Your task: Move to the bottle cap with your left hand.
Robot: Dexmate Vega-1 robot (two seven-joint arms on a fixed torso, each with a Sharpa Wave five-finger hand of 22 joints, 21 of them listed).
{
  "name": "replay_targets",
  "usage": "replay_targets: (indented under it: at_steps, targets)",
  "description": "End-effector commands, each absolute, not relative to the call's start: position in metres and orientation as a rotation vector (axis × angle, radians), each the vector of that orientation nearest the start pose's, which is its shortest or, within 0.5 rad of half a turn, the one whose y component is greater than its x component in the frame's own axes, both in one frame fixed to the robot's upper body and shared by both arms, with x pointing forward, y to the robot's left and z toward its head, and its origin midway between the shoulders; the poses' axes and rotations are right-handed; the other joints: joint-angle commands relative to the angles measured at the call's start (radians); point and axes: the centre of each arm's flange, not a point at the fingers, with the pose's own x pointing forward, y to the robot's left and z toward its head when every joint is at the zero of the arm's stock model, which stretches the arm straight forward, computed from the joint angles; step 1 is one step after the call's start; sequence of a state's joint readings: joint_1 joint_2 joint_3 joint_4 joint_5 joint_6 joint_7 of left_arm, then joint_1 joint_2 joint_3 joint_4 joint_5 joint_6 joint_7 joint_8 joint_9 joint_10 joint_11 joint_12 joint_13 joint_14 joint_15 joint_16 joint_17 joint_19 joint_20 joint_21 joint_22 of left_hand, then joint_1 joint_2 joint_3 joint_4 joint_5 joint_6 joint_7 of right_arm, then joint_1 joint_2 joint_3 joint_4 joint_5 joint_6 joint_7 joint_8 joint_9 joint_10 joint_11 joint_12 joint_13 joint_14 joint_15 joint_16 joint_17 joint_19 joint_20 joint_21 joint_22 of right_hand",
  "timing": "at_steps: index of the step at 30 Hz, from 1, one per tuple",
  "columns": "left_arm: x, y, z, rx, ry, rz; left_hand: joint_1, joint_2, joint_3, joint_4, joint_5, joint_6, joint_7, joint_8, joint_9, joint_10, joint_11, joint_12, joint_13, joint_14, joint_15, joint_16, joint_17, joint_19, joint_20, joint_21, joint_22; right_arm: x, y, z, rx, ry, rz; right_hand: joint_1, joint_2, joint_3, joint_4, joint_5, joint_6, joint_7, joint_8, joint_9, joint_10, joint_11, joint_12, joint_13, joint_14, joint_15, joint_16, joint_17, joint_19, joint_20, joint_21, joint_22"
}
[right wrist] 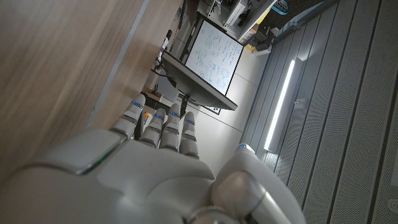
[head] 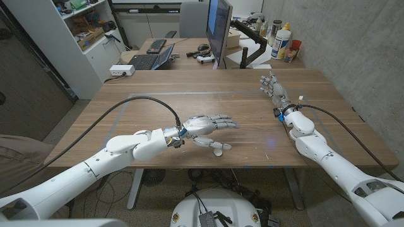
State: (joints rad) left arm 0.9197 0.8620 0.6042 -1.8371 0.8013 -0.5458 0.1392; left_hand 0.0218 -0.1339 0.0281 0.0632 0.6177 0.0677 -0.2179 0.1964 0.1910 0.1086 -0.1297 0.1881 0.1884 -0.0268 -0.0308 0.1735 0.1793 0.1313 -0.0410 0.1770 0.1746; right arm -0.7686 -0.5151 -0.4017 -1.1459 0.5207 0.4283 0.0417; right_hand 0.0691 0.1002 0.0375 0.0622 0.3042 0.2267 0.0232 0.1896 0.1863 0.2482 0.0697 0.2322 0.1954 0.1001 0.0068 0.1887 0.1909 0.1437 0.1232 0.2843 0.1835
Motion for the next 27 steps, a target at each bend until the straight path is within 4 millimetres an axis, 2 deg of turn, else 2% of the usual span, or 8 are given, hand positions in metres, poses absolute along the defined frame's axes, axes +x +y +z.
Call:
replay_targets:
  at_steps: [1, 22, 27]
  targets:
    - [0.498, 0.118, -0.075, 1.673, -1.307, -0.578, -0.001, 0.006, -0.011, 0.002, 0.008, 0.009, 0.000, 0.007, 0.002, 0.006, 0.007, 0.006, 0.002, 0.001, -0.147, 0.009, 0.004, 0.004, -0.060, 0.006, 0.002, 0.663, -0.314, -0.019, -0.132, -0.666, 0.168, 0.003, 0.014, -0.001, 0.006, 0.005, 0.000, -0.001, 0.003, 0.002, 0.003, 0.000, 0.000, -0.001, -0.001, 0.004, 0.003, 0.000, 0.005, 0.002, -0.005, 0.003]
    - [0.506, 0.124, -0.090, 1.728, -1.368, -0.605, 0.002, 0.015, -0.018, 0.010, 0.020, -0.004, -0.002, 0.003, 0.002, -0.015, 0.007, 0.000, 0.002, -0.011, -0.146, 0.010, 0.004, -0.008, -0.062, 0.007, 0.002, 0.669, -0.313, -0.012, -0.157, -0.662, 0.162, 0.002, 0.014, -0.002, 0.007, 0.005, -0.001, 0.000, 0.003, 0.002, 0.003, 0.003, 0.000, -0.001, -0.002, 0.002, 0.003, 0.000, 0.007, 0.002, -0.010, 0.003]
    - [0.508, 0.125, -0.094, 1.733, -1.389, -0.613, 0.006, 0.019, -0.022, 0.013, 0.028, -0.044, 0.002, -0.008, 0.002, -0.034, 0.004, -0.003, 0.002, -0.024, -0.148, 0.009, 0.004, -0.020, -0.077, 0.006, 0.002, 0.671, -0.313, -0.012, -0.164, -0.654, 0.159, 0.002, 0.014, -0.002, 0.007, 0.005, -0.002, 0.000, 0.003, 0.002, 0.001, 0.002, -0.001, -0.001, -0.001, 0.003, 0.003, 0.000, 0.007, 0.002, -0.011, 0.003]
